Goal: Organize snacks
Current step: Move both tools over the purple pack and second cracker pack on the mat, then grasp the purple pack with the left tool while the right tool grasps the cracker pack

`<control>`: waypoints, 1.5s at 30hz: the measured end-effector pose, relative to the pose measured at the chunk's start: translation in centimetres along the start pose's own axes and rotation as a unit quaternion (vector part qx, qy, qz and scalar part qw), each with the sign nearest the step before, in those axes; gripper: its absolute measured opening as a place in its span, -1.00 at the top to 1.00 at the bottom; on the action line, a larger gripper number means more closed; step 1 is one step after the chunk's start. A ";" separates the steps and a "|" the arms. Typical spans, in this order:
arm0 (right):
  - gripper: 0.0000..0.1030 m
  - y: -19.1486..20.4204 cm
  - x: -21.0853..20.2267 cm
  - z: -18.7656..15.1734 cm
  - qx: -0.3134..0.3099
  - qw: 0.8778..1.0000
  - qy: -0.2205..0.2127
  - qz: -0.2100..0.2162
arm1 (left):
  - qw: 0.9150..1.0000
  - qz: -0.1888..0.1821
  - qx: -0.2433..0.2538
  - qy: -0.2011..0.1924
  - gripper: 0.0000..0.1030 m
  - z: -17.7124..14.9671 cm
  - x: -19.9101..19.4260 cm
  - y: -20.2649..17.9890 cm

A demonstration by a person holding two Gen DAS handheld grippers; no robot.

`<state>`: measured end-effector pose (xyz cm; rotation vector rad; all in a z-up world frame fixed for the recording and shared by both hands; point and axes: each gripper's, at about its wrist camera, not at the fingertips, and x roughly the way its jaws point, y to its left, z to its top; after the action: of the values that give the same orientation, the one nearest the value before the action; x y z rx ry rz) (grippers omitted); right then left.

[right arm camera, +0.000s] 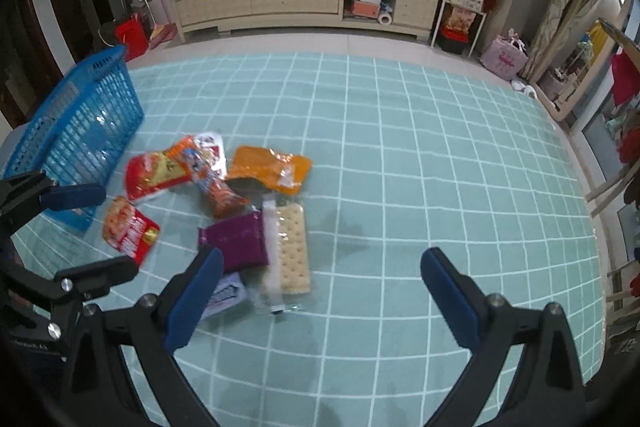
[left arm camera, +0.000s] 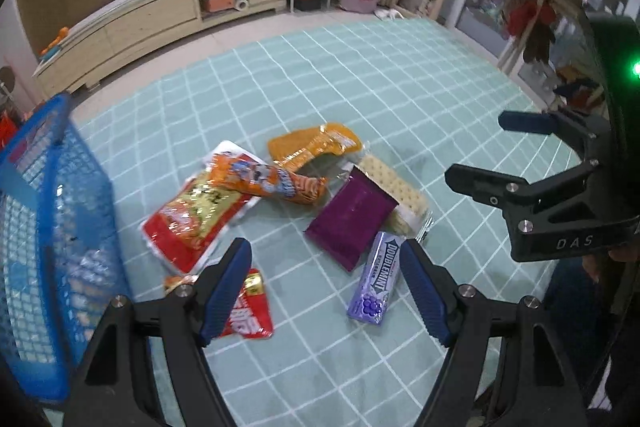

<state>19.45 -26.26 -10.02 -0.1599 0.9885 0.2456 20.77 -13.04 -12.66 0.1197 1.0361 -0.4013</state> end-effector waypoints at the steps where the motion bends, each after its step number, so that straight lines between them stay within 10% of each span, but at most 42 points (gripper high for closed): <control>1: -0.95 -0.3 0.6 -0.2 0.003 1.000 0.001 -0.004 | 1.000 -0.002 0.007 0.004 -0.45 0.1 0.7 -0.2; 26: -0.95 -4.7 3.7 -1.5 0.063 0.998 0.001 -0.012 | 0.990 -0.084 0.079 0.086 -0.26 2.8 10.4 -2.0; 45: -0.95 -2.5 3.3 -1.1 0.032 0.999 -0.022 0.013 | 1.000 0.001 0.019 0.015 0.06 0.3 4.0 2.0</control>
<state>21.00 -28.50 -13.35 -0.0827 0.9532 0.2409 23.50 -12.35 -16.09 0.1613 1.0582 -0.4181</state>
